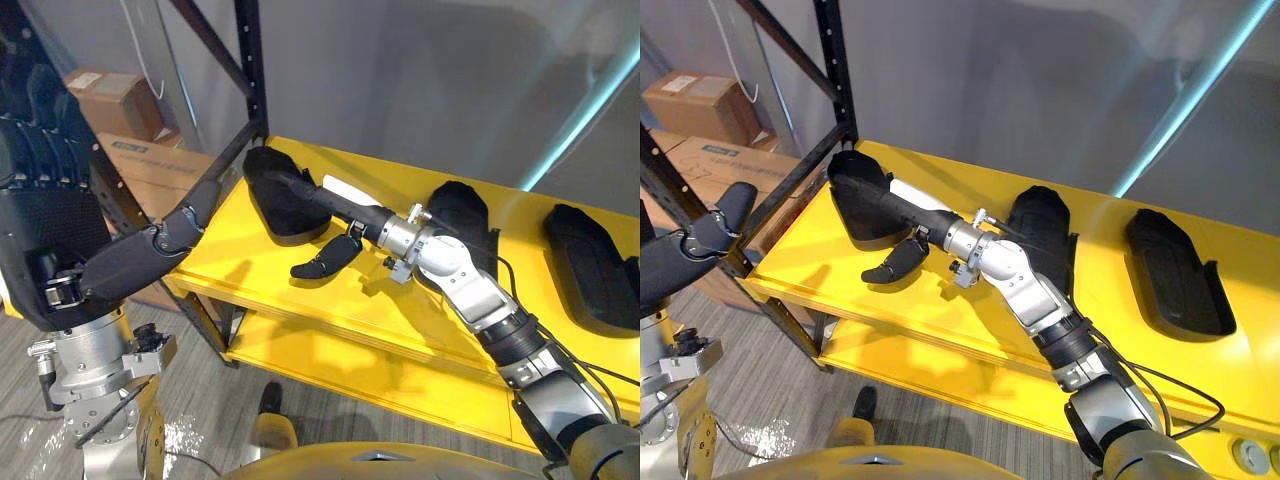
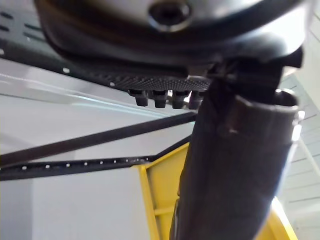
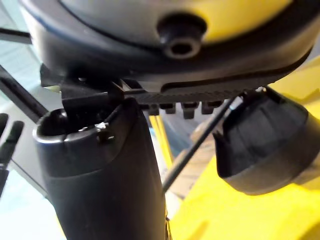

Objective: Walk over and take three plastic housings, then place them on the shelf

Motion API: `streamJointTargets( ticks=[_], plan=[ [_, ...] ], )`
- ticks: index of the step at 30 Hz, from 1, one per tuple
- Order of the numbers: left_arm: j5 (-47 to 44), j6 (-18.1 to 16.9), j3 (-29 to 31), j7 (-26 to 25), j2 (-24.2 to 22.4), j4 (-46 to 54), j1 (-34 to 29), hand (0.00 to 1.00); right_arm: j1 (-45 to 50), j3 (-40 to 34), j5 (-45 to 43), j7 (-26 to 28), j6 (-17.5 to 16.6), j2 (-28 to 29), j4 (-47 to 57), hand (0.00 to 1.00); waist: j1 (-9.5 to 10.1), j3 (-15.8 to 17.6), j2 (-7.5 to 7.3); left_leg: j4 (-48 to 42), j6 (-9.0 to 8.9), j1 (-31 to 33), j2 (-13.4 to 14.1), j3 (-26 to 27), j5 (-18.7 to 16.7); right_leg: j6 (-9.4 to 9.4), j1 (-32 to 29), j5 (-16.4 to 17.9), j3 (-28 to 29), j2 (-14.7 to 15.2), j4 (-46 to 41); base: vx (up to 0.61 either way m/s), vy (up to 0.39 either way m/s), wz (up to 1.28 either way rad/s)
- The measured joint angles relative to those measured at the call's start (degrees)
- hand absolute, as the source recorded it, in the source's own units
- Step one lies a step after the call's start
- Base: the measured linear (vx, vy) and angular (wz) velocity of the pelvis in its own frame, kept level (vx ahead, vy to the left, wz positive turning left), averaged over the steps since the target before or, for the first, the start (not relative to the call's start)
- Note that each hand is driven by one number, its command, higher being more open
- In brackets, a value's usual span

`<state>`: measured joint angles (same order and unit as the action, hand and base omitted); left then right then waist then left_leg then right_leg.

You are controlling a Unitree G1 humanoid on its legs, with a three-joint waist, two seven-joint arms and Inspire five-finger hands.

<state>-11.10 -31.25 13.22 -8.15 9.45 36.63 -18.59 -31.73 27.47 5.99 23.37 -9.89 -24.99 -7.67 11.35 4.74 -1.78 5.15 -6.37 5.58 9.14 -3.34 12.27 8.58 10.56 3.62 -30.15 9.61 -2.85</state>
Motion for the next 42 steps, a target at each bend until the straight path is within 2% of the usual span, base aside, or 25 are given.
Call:
streamJointTargets(
  ticks=[3, 7, 11, 12, 17, 20, 26, 34, 37, 42],
  plan=[
    [0.0, 0.0, 0.2, 0.0, -0.5, 0.0, 0.0, 1.0, -2.6, 2.2, 4.3, -0.2, -0.4, 0.0, -4.5, 1.0, 1.18, 0.7, -0.64, 0.0, -0.15, 0.1, -0.1, -0.3, -0.1, 0.18, 0.3, 0.4, -0.5, 0.0, 0.0, 0.0, -0.018, 0.08],
    [0.0, 0.0, 0.1, 0.1, -0.5, 0.0, -0.1, 1.0, -4.3, 5.4, 7.3, -0.2, -0.4, 0.0, -6.8, 1.0, 1.22, 1.4, -1.07, 0.0, -0.09, 0.4, -0.2, -0.8, -0.1, 0.33, 0.4, 0.7, -1.0, -0.1, 0.0, 0.0, -0.018, 0.07],
    [0.0, 0.0, -1.3, 0.2, -0.6, 0.0, -0.1, 1.0, -7.1, 7.5, 11.1, -0.8, 2.4, 0.1, -11.5, 1.0, 1.19, 1.5, -1.15, 0.0, 0.06, 0.4, -0.2, -0.8, 0.1, 0.1, 0.4, 0.7, -1.0, -0.1, 0.0, 0.0, 0.0, 0.0],
    [0.1, 0.0, -2.0, 0.6, -0.6, 0.0, -0.1, 1.0, -8.4, 7.5, 11.8, -1.0, 3.5, 0.5, -12.8, 0.0, 1.18, 1.6, -1.0, 0.0, 0.04, 0.2, -0.2, -0.8, 0.1, 0.04, 0.5, 0.8, -1.0, -0.1, 0.0, 0.0, 0.0, 0.0],
    [0.0, 0.0, -2.2, 2.2, -0.6, 0.0, -0.1, 1.0, -10.1, 7.5, 11.8, -1.0, 4.1, 0.8, -15.3, 0.0, 1.21, 2.1, -0.46, 0.0, -0.11, 0.0, -0.2, -0.8, 0.0, -0.01, 0.7, 0.9, -1.1, -0.1, -0.1, -0.01, -0.001, 0.0],
    [0.0, 0.0, -2.3, 2.7, -0.6, 0.0, 0.0, 1.0, -11.5, 7.5, 11.8, -2.9, 3.8, 0.9, -17.5, 0.0, 1.14, 2.6, -0.36, 0.0, -0.28, 0.0, -0.2, -0.7, -0.2, 0.19, 0.7, 1.0, -1.0, -0.1, -0.1, -0.04, -0.003, 0.0],
    [0.0, 0.1, -3.1, 4.0, -0.6, 0.0, 0.0, 1.0, -14.9, 6.8, 11.7, -5.0, 3.9, 0.9, -22.6, 0.0, 2.0, 3.1, -1.31, 0.0, 0.16, 0.1, -0.6, -0.4, 0.1, -0.17, 0.7, 1.0, -1.0, 0.2, 0.0, 0.0, 0.0, 0.0],
    [0.0, 0.2, -4.2, 5.6, -0.6, 0.0, 0.0, 1.0, -14.2, 6.7, 10.5, -5.3, 2.9, 1.3, -23.2, 0.0, 2.28, 3.2, -1.2, 0.0, 0.16, 0.0, -0.6, -0.4, 0.0, -0.3, 0.7, 1.1, -1.0, 0.2, -0.1, 0.0, 0.0, 0.0],
    [0.0, 0.2, -4.4, 5.7, -0.6, 0.0, 0.0, 1.0, -13.5, 6.1, 9.2, -5.3, 4.4, 2.2, -22.6, 0.0, 2.2, 3.2, -1.21, 0.0, 0.16, -0.1, -0.5, -0.3, 0.0, -0.33, 0.7, 1.1, -0.9, 0.2, -0.1, 0.0, 0.0, 0.0],
    [0.0, 0.3, -6.4, 5.7, -0.6, 0.0, 0.0, 1.0, -10.3, 3.4, 6.1, -5.3, 9.2, 5.8, -19.1, 0.0, 1.39, 3.2, -1.23, 0.0, 0.17, -0.2, -0.5, -0.1, 0.0, -0.38, 0.6, 1.2, -0.8, 0.2, -0.2, 0.0, 0.0, 0.0]
  ],
)
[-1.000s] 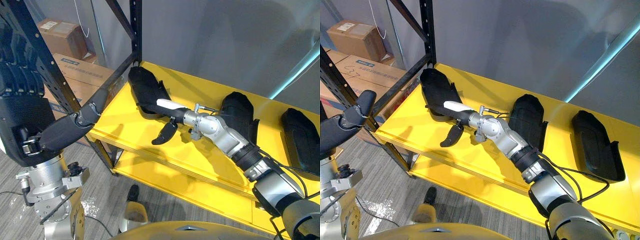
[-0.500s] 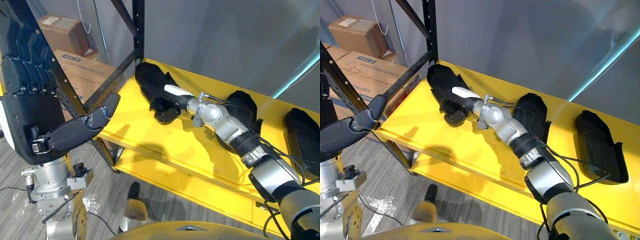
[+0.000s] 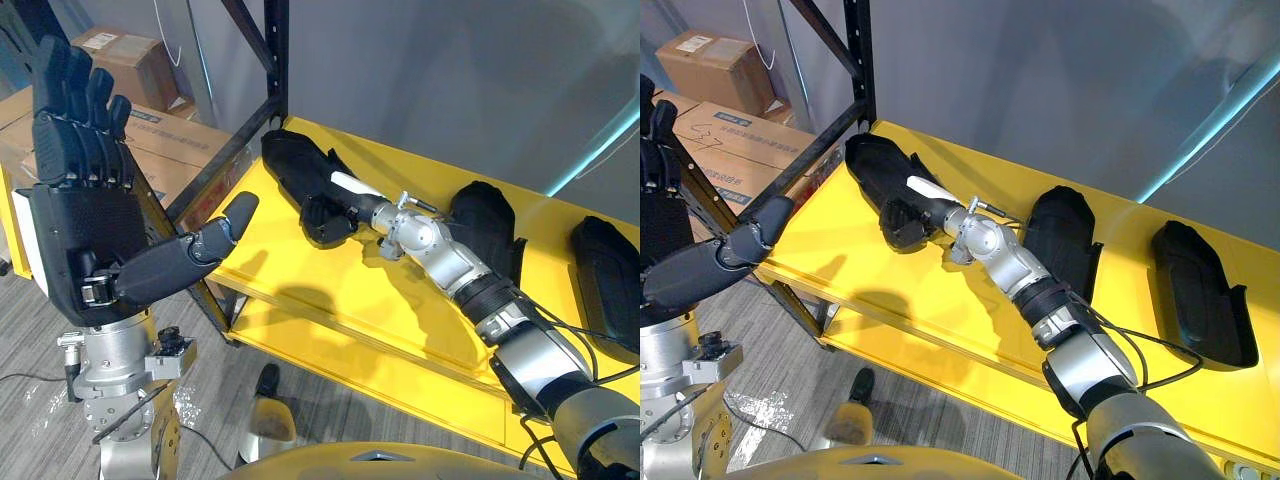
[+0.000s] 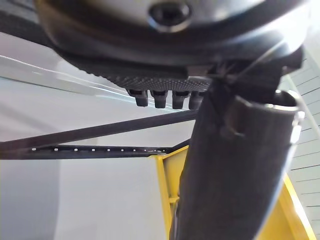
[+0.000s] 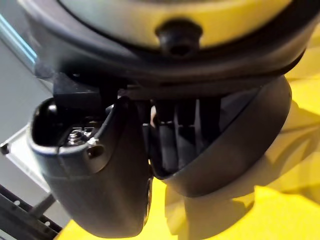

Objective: Walk over and take three plastic housings, then place them on the shelf

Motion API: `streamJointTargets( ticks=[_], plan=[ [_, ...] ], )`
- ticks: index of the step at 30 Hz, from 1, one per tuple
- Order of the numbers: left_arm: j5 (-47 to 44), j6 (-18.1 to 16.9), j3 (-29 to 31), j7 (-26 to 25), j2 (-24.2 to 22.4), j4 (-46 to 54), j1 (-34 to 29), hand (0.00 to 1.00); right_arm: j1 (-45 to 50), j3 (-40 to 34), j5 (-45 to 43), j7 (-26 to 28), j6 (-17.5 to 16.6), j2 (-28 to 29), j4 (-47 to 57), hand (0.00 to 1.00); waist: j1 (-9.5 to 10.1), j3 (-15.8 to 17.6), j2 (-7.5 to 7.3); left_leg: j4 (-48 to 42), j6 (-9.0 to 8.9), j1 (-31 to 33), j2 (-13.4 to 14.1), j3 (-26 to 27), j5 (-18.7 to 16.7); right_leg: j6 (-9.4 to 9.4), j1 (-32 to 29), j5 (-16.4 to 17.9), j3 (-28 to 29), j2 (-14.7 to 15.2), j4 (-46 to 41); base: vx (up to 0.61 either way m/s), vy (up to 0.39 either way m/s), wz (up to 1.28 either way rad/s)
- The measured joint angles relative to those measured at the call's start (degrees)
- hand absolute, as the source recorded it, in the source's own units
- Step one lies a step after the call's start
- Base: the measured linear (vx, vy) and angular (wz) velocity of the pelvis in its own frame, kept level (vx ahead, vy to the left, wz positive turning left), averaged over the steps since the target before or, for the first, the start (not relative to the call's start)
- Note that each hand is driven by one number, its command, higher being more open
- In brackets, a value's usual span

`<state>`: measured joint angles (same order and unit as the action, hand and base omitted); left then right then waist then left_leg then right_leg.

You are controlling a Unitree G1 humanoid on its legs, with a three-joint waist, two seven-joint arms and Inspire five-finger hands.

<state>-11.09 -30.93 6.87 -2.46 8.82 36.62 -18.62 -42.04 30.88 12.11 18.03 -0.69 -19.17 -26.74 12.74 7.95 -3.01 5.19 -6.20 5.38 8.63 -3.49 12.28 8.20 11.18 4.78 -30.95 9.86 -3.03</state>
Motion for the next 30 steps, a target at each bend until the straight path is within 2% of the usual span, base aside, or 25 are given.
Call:
streamJointTargets(
  ticks=[3, 6, 8, 14, 18, 30],
  plan=[
    [0.0, 0.1, -0.4, 0.0, 0.0, 0.0, 0.0, 1.0, 1.7, -0.9, -2.0, -1.2, 1.7, 2.3, 1.0, 0.0, -0.4, 0.0, 0.01, 0.0, 0.01, -0.1, 0.0, 0.1, 0.0, 0.0, -0.1, 0.0, 0.1, 0.0, 0.0, 0.0, 0.0, -0.02],
    [0.0, 0.8, -1.5, -0.7, -0.1, 0.0, 0.0, 1.0, 4.7, -2.4, -4.3, -5.1, 4.6, 5.0, 3.2, 0.0, -0.5, 0.0, 0.04, 0.0, -0.01, -0.4, 0.1, 0.5, -0.2, 0.0, -0.1, 0.0, 0.6, 0.0, 0.0, 0.0, 0.0, -0.07],
    [0.1, 1.3, -2.4, -1.2, -0.8, 0.0, -0.1, 1.0, 5.9, -3.4, -4.5, -8.3, 6.6, 7.2, 4.1, 0.0, -0.66, 0.4, 0.58, 0.0, -0.03, -0.7, 0.2, 0.7, -0.2, -0.01, -0.1, 0.0, 0.9, 0.0, 0.0, 0.0, -0.002, -0.08],
    [0.6, 2.0, -5.5, -4.7, -2.2, 0.0, -0.1, 1.0, 7.4, -3.3, -4.3, -18.6, 11.5, 13.4, 5.2, 0.0, -1.92, 0.4, 0.67, 0.0, -0.03, -1.0, 0.5, 1.4, -0.3, -0.01, -0.2, 0.0, 1.6, -0.1, 0.0, -0.01, -0.007, -0.05],
    [2.1, 2.8, -7.8, -6.7, -2.2, -0.1, -0.1, 1.0, 7.5, -3.3, -4.2, -24.9, 14.0, 16.4, 5.1, 0.0, -2.06, 0.4, 0.78, 0.0, -0.05, -1.0, 0.5, 1.7, -0.3, -0.02, -0.3, 0.0, 2.0, 0.0, -0.1, 0.0, -0.006, -0.02],
    [2.5, 3.8, -11.6, -10.4, -2.3, -0.2, -0.1, 1.0, 7.1, -0.9, -4.1, -32.5, 19.0, 20.6, 4.9, 0.0, -2.26, 0.4, 1.95, 0.0, -0.13, -1.1, 0.8, 2.2, -0.3, -0.05, -1.2, 0.0, 2.8, 0.0, -0.8, -0.01, -0.005, -0.02]
  ],
)
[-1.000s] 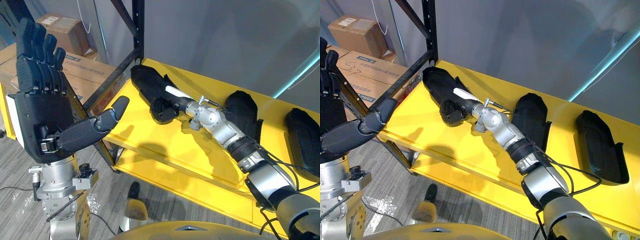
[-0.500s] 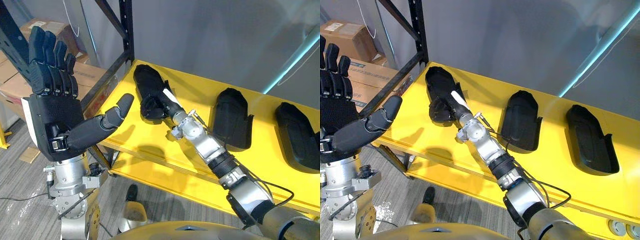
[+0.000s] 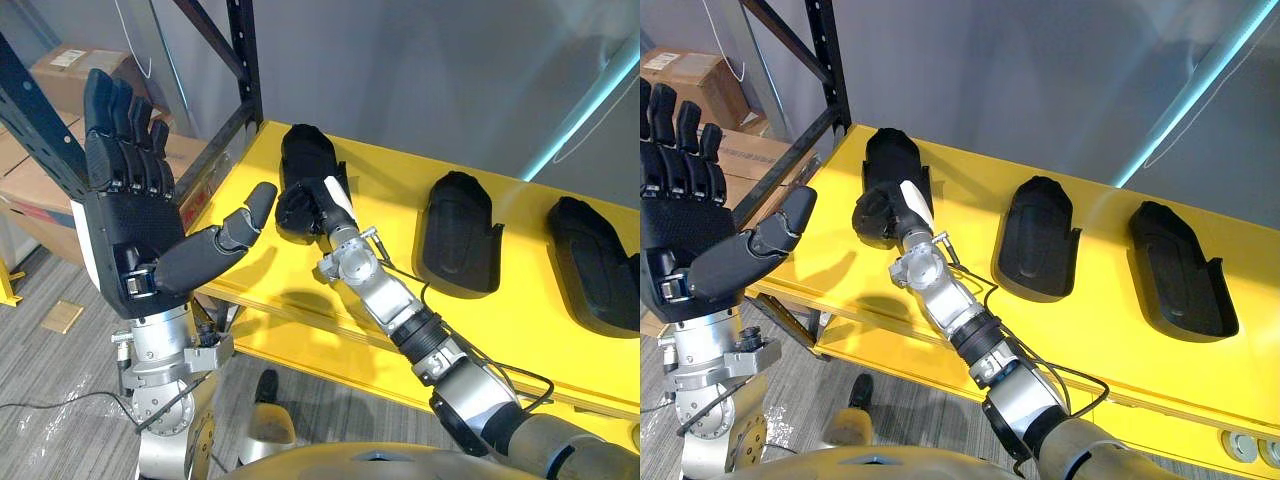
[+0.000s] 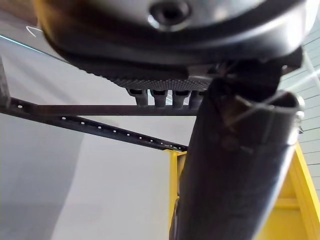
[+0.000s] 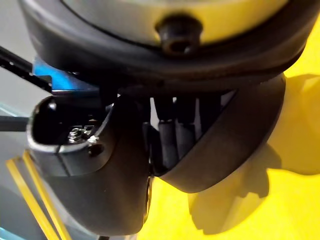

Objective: Walk over and take three plastic housings, then place them on the shelf

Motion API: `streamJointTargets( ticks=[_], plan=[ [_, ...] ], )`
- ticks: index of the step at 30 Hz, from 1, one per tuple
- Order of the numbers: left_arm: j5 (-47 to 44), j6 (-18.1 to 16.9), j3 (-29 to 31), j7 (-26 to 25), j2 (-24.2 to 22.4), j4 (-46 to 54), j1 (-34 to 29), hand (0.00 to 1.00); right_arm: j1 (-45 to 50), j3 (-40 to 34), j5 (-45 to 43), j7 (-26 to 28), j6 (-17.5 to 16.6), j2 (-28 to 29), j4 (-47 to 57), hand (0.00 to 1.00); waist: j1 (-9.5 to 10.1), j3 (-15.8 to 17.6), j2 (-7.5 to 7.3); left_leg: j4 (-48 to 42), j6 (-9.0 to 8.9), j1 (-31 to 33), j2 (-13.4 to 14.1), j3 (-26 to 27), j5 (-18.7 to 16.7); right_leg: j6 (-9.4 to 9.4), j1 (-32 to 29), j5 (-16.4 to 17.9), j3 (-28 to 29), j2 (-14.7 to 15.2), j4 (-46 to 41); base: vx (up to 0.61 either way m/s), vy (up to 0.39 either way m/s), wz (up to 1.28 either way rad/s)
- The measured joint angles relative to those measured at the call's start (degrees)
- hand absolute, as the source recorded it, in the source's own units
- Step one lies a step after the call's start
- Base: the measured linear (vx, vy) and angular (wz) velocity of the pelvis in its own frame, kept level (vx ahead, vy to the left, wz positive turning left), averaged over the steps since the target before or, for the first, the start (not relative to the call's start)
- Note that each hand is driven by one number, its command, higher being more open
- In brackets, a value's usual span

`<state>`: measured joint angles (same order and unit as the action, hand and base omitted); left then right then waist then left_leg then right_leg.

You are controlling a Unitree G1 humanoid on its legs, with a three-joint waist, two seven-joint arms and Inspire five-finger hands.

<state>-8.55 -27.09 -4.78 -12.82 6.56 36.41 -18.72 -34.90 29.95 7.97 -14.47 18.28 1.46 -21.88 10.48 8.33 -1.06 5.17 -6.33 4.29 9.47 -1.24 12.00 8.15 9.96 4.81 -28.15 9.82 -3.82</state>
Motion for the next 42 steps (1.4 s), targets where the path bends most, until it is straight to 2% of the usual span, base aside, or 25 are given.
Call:
streamJointTargets(
  ticks=[1, 11, 17, 28, 30, 33, 35, 40, 42],
  plan=[
    [0.0, 0.1, -0.3, 0.0, 0.0, -0.2, 0.0, 1.0, -0.2, 0.0, 0.0, -0.5, 0.1, 0.6, -1.1, 1.0, -0.24, 0.0, 0.06, 0.0, -0.01, -0.1, 0.0, 0.0, 0.0, 0.0, 0.0, 0.0, 0.0, 0.0, 0.0, 0.0, 0.0, 0.0],
    [0.0, 1.0, -1.4, -0.2, 0.0, -2.7, 0.1, 1.0, -2.1, 1.2, -0.4, 0.3, -0.2, 1.0, -4.6, 1.0, -1.21, -0.5, 0.95, 0.0, -0.45, -0.5, 0.1, 0.2, -0.3, 0.13, 0.1, 0.2, 0.3, 0.0, 0.0, -0.01, -0.003, 0.0],
    [0.0, 1.2, -2.5, 0.4, 0.1, -2.7, 0.5, 1.0, -2.0, 1.0, -4.9, 0.5, -1.1, -0.2, -2.1, 1.0, -1.49, -0.7, 0.61, 0.0, -0.39, -0.4, 0.1, 0.6, 0.1, -0.07, 0.0, 0.0, 0.5, 0.1, -0.1, 0.0, 0.0, 0.0],
    [-0.1, 2.1, -3.4, 0.7, 0.1, -2.7, 1.4, 1.0, 1.8, 0.2, -11.2, 1.7, -3.1, -3.0, 3.4, 1.0, -1.75, -0.9, 1.05, 0.0, -0.62, -0.7, 0.2, 1.2, 0.2, 0.37, 0.1, -0.3, 1.4, 0.2, -0.3, 0.0, -0.004, -0.03],
    [-0.2, 2.3, -3.4, 0.7, 0.1, -2.7, 1.4, 1.0, 4.3, 0.3, -11.8, 1.7, -5.6, -3.3, 5.3, 1.0, -2.14, -0.9, 1.06, 0.0, -0.63, -0.9, 0.3, 1.5, 0.2, 0.35, 0.1, -0.3, 1.7, 0.2, -0.3, -0.03, -0.012, -0.06],
    [-0.3, 2.3, -3.3, 0.8, 0.1, -2.7, 1.4, 1.0, 5.2, 0.3, -11.7, 1.5, -6.5, -3.4, 10.2, 1.0, -3.0, -0.9, 1.07, 0.0, -0.68, -1.0, 0.4, 1.9, 0.1, 0.52, -0.1, -0.4, 2.1, 0.2, -0.3, -0.02, -0.011, -0.07],
    [-0.4, 2.4, -3.3, 1.0, 0.1, -2.7, 1.4, 1.0, 5.2, 0.3, -11.7, 1.5, -7.1, -3.5, 12.6, 1.0, -3.0, -1.0, 1.09, 0.0, -0.77, -1.2, 0.6, 2.3, 0.1, 0.55, -0.3, -0.4, 2.5, 0.1, -0.4, -0.01, -0.006, -0.13],
    [-1.6, 2.8, -3.3, 1.5, 0.1, -2.7, 1.5, 1.0, 5.2, 0.3, -10.7, 2.1, -11.2, -3.5, 20.5, 1.0, -3.18, -1.6, 1.5, 0.0, -0.98, -1.4, 1.0, 3.1, -0.1, 0.65, -0.9, -0.5, 3.5, 0.0, -0.9, 0.0, -0.01, -0.08],
    [-2.2, 3.4, -3.2, 1.9, 0.1, -2.7, 1.6, 1.0, 5.2, 0.3, -10.3, 2.9, -11.5, -3.5, 21.1, 1.0, -3.15, -2.3, 1.75, 0.0, -0.99, -1.4, 1.0, 3.1, -0.1, 0.64, -0.9, -0.5, 3.5, 0.0, -0.9, 0.0, 0.0, 0.0]
  ],
)
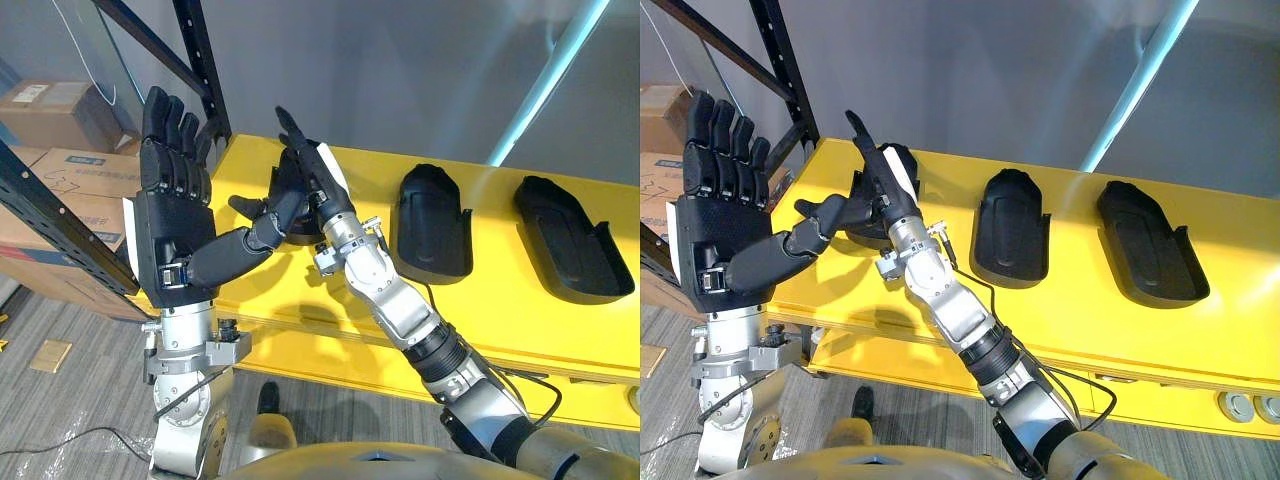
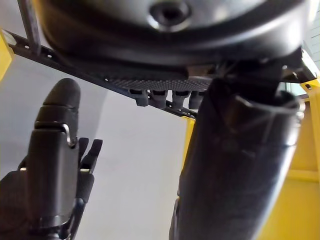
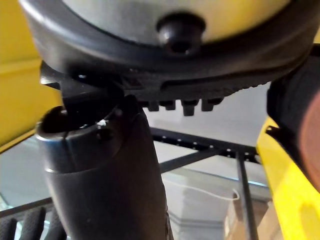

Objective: Walk over and take three plastic housings, then place them on the shelf

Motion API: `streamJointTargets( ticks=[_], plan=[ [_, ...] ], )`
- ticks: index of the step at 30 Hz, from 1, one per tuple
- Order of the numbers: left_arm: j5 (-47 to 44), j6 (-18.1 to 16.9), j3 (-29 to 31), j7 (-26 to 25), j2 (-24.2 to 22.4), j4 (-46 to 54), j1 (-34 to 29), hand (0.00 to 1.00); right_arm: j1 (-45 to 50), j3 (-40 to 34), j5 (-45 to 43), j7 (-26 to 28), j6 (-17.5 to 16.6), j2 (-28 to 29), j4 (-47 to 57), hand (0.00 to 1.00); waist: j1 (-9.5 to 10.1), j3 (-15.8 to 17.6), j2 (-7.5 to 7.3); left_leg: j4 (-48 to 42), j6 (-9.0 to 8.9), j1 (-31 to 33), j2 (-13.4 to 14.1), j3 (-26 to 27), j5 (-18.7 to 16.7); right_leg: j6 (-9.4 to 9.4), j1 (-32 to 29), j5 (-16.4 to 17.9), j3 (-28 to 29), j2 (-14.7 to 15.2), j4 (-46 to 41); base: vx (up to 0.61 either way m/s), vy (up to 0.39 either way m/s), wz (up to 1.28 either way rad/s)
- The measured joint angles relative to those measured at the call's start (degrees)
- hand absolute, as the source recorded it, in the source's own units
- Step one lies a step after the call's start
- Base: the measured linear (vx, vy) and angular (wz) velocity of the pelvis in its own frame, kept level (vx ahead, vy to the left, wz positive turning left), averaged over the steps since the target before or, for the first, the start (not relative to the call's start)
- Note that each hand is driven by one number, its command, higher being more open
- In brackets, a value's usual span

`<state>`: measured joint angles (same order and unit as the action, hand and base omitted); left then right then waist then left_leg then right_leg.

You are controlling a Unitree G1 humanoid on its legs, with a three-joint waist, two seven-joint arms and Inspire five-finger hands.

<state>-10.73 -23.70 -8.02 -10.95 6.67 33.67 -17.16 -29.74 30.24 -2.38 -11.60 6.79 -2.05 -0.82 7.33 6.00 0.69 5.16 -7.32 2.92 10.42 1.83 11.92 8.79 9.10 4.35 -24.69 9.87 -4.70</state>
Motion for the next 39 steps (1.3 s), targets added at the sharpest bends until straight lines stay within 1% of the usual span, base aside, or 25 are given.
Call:
streamJointTargets(
  ticks=[2, 6, 8, 11, 13, 15, 18, 19, 20, 21, 22, 24, 25, 27, 28, 29, 32, 33, 34, 35, 36, 39],
  plan=[
    [-0.4, 0.2, 0.0, 0.8, 0.0, 0.0, 0.0, 1.0, 0.0, 0.2, 1.9, 1.3, 0.0, -0.1, 0.0, 1.0, 0.03, -0.6, 0.19, 0.0, 0.0, 0.0, 0.1, 0.0, 0.0, -0.05, 0.0, 0.0, 0.0, -0.1, 0.0, 0.0, 0.0, 0.0],
    [-0.8, 0.3, 0.0, 1.6, 0.0, 0.0, 0.0, 1.0, 0.0, 0.7, 2.4, 1.7, 0.0, -0.5, 0.0, 1.0, 0.04, -1.1, 0.24, 0.0, 0.04, 0.0, 0.1, 0.0, -0.1, -0.11, 0.0, 0.1, 0.0, -0.1, -0.1, 0.0, 0.0, 0.0],
    [-1.4, 0.3, 0.0, 1.9, 0.0, 0.0, 0.1, 1.0, 0.0, 0.7, 4.0, 1.5, 0.0, -0.6, 0.4, 1.0, 0.04, -1.2, 0.23, 0.0, 0.28, 0.0, 0.1, 0.0, -0.2, -0.11, 0.0, 0.1, 0.0, -0.1, -0.1, 0.0, 0.0, 0.0],
    [-2.7, 0.3, 0.1, 2.6, 0.0, 0.0, 0.5, 1.0, 0.0, 0.6, 3.9, 1.5, 0.0, -2.1, 2.4, 1.0, 0.06, -1.3, 0.11, 0.0, 0.32, 0.1, 0.1, 0.0, -0.2, -0.1, 0.0, 0.1, 0.0, -0.1, -0.1, 0.0, 0.0, 0.0],
    [-3.3, 0.2, 0.2, 3.0, 0.1, 0.0, 1.1, 1.0, 0.0, 0.3, 3.2, 1.6, -0.7, -3.3, 3.6, 1.0, 0.0, -1.3, 0.08, 0.0, 0.31, 0.0, 0.1, 0.0, -0.2, -0.01, 0.0, 0.0, 0.0, -0.1, -0.1, 0.0, 0.0, 0.0],
    [-4.3, 0.2, 0.2, 3.7, 0.2, 0.0, 1.3, 1.0, 0.0, -1.2, 0.0, 1.6, -0.9, -5.0, 5.8, 1.0, -0.16, -1.3, 0.07, 0.0, 0.05, 0.0, 0.1, 0.1, 0.0, 0.03, -0.1, 0.0, 0.1, -0.1, -0.1, 0.0, 0.0, 0.0],
    [-5.4, 0.2, 0.8, 5.0, 0.4, -0.1, 1.3, 1.0, 0.1, -8.5, -5.1, 2.3, -1.0, -7.8, 10.9, 1.0, -0.29, -1.4, -0.02, 0.0, 0.02, -0.3, 0.2, 1.0, 0.0, 0.11, -0.4, -0.2, 1.1, 0.0, -0.1, -0.01, -0.004, -0.14],
    [-5.4, 0.2, 1.5, 5.3, 0.5, -0.1, 1.3, 1.0, 0.7, -12.2, -7.8, 3.1, -1.4, -9.1, 13.0, 1.0, -0.77, -1.5, -0.14, 0.0, 0.03, -0.4, 0.3, 1.5, -0.1, 0.08, -0.7, -0.3, 1.6, 0.0, -0.1, -0.01, 0.001, -0.23],
    [-5.4, 0.2, 2.0, 5.5, 0.7, -0.2, 1.3, 1.0, 2.2, -16.1, -10.0, 4.1, -2.6, -10.6, 15.1, 1.0, -1.24, -1.6, -0.31, 0.0, 0.04, -0.4, 0.4, 2.1, -0.1, -0.01, -1.1, -0.5, 2.2, 0.0, -0.1, -0.01, 0.002, -0.26],
    [-5.4, 0.2, 2.1, 5.5, 0.8, -0.5, 1.4, 1.0, 3.4, -17.9, -10.6, 4.7, -3.4, -11.3, 16.0, 1.0, -1.36, -1.7, -0.38, 0.0, 0.02, -0.5, 0.5, 2.7, -0.2, -0.03, -1.4, -0.7, 2.7, 0.0, 0.0, -0.01, 0.01, -0.44],
    [-5.4, 0.1, 2.2, 5.5, 1.2, -1.8, 1.5, 1.0, 7.5, -23.0, -12.0, 6.0, -6.4, -13.3, 18.0, 1.0, -1.86, -2.1, -0.48, 0.0, 0.03, -0.7, 0.7, 4.1, -0.3, -0.05, -2.2, -1.1, 4.2, 0.0, 0.2, 0.0, 0.008, -0.42],
    [-5.4, 0.3, 2.3, 5.3, 1.2, -3.5, 1.4, 1.0, 10.9, -26.7, -12.1, 6.7, -8.2, -13.9, 18.5, 1.0, -2.98, -2.1, -0.48, 0.0, -0.01, -1.3, 0.7, 5.1, -0.4, -0.03, -2.1, -1.5, 5.1, 0.0, 0.8, 0.0, 0.0, -0.34],
    [-5.4, 0.3, 2.3, 5.3, 1.2, -4.1, 1.4, 1.0, 12.3, -28.0, -12.1, 6.8, -8.9, -13.9, 18.7, 1.0, -3.18, -2.1, -0.45, 0.0, -0.03, -1.6, 0.8, 5.6, -0.4, -0.04, -2.1, -1.6, 5.6, 0.0, 0.8, 0.0, -0.005, -0.32],
    [-5.4, 1.5, 2.3, 5.1, 1.1, -5.1, 1.4, 1.0, 17.2, -32.6, -12.6, 7.7, -11.4, -13.9, 19.6, 1.0, -4.87, -2.3, -0.12, 0.0, -0.2, -1.8, 1.2, 7.2, -0.6, -0.21, -3.2, -1.9, 7.2, -0.2, 0.9, -0.01, -0.009, -0.36],
    [-5.4, 1.8, 2.3, 5.1, 1.1, -5.1, 1.3, 1.0, 18.4, -33.6, -12.8, 8.2, -12.0, -13.9, 20.0, 1.0, -5.17, -2.4, 0.01, 0.0, -0.23, -1.8, 1.3, 7.5, -0.7, -0.34, -3.4, -2.0, 7.6, -0.2, 1.0, 0.0, -0.014, -0.34],
    [-5.4, 2.5, 2.4, 5.1, 1.1, -5.4, 1.3, 1.0, 20.9, -35.4, -13.9, 9.5, -13.2, -13.9, 21.1, 1.0, -6.13, -2.7, 0.47, 0.0, -0.21, -1.7, 1.3, 8.4, -0.8, -0.33, -4.0, -2.3, 8.4, -0.2, 1.3, 0.01, -0.008, -0.26],
    [-5.5, 4.3, 2.6, 5.8, 1.0, -6.9, 1.2, 1.0, 24.7, -37.2, -16.4, 11.5, -14.1, -13.9, 24.2, 1.0, -6.74, -3.1, 1.17, 0.0, -0.35, -2.0, 1.3, 9.4, -1.0, -0.07, -4.2, -2.9, 9.5, -0.2, 2.0, 0.02, -0.003, -0.22],
    [-5.5, 5.6, 3.0, 6.8, 0.9, -7.3, 0.9, 1.0, 26.1, -37.3, -20.0, 13.1, -14.9, -13.9, 24.8, 1.0, -7.27, -3.2, 1.19, 0.0, -0.42, -2.2, 1.4, 9.6, -1.1, -0.09, -4.2, -2.9, 9.7, -0.2, 2.0, 0.02, -0.012, -0.07],
    [-5.5, 6.5, 3.4, 7.9, 0.9, -8.1, 0.7, 1.0, 27.3, -37.5, -21.6, 14.0, -15.3, -13.8, 25.5, 1.0, -7.58, -3.2, 1.18, 0.0, -0.44, -2.2, 1.4, 9.7, -1.1, -0.1, -4.2, -2.9, 9.8, -0.2, 2.0, 0.01, -0.013, -0.07],
    [-5.5, 7.0, 3.4, 8.6, 0.9, -8.9, 0.7, 1.0, 28.0, -37.7, -21.6, 14.7, -15.7, -13.6, 25.9, 1.0, -7.61, -3.2, 1.18, 0.0, -0.48, -2.2, 1.4, 9.9, -1.2, -0.1, -4.4, -2.9, 9.9, -0.2, 2.0, 0.0, -0.01, -0.1],
    [-5.9, 8.4, 3.4, 9.4, 0.9, -9.3, 0.6, 1.0, 29.1, -37.7, -21.6, 15.4, -16.3, -13.2, 26.6, 1.0, -7.56, -3.1, 1.13, 0.0, -0.56, -2.2, 1.5, 10.3, -1.3, -0.09, -4.7, -2.9, 10.3, -0.2, 1.9, -0.01, -0.004, -0.13],
    [-6.9, 10.5, 3.3, 11.1, 0.9, -9.5, -0.5, 1.0, 30.5, -37.7, -21.7, 17.2, -16.3, -12.5, 28.1, 1.0, -7.72, -3.1, 1.0, 0.0, -0.51, -1.7, 1.5, 10.9, -1.6, -0.15, -5.7, -2.9, 10.9, -0.2, 1.9, -0.01, -0.001, -0.1]
  ],
)
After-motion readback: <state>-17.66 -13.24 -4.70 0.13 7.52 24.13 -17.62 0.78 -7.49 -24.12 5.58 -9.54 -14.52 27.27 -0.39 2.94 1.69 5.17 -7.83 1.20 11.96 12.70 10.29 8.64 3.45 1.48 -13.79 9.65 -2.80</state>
